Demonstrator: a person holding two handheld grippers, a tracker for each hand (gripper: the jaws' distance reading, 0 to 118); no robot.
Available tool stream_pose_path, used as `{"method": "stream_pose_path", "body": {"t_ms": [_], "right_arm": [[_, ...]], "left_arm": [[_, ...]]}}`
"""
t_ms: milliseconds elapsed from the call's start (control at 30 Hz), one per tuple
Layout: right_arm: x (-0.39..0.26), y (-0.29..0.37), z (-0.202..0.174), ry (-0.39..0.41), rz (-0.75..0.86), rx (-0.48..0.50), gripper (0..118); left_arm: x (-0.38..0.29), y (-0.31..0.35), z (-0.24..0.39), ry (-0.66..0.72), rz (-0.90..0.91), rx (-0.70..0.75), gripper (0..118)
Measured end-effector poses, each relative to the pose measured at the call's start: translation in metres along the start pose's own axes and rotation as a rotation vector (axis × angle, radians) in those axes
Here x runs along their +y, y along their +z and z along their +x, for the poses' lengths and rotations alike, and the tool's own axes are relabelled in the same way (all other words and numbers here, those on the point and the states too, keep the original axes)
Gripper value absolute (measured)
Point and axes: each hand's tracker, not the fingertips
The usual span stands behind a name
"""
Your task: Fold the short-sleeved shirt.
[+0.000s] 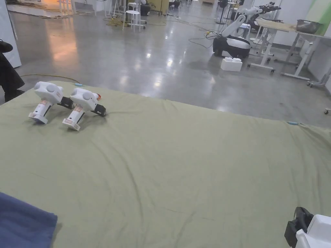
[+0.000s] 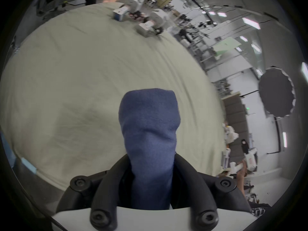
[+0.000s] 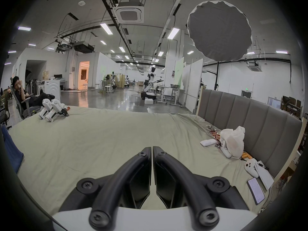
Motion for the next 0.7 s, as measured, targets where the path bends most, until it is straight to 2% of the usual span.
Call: {"method": "stream_pose_path", "body": {"t_ms": [67,100,133,167,200,267,433,533,700], "right_arm": [[-0.002,0.0,0.002,-0.003,-0.014,-0.001,1],[-0.003,0.0,0.001,-0.001,-0.017,-0.001,1],[-0.004,0.0,0.001,0.001,-0.019,-0.002,1],[-0.004,0.0,0.001,0.003,-0.021,-0.002,1],[-0.004,-0.001,0.002,0.001,-0.021,0.0,1],[-0.004,-0.002,0.002,0.0,-0.021,0.004,1],[-0.004,-0.001,-0.001,-0.007,-0.011,0.026,1],[-0.009,0.0,-0.003,-0.006,-0.013,0.043,1],[-0.013,0.003,-0.008,-0.014,-0.013,0.062,1]], "left_arm": [[-0.002,-0.005,0.001,-0.011,0.0,0.05,22],[-0.004,-0.006,0.003,-0.013,-0.002,0.057,28],[-0.006,-0.006,0.006,-0.024,-0.002,0.076,39],[-0.007,-0.007,0.01,-0.052,0.006,0.127,58],[-0.01,-0.006,0.014,-0.076,0.032,0.179,71],[-0.011,-0.004,0.017,-0.091,0.051,0.281,82],[-0.012,0.003,0.009,-0.098,0.157,0.473,82],[-0.023,0.008,0.018,-0.126,0.245,0.528,82],[-0.056,-0.011,0.049,-0.214,0.389,0.462,82]]}}
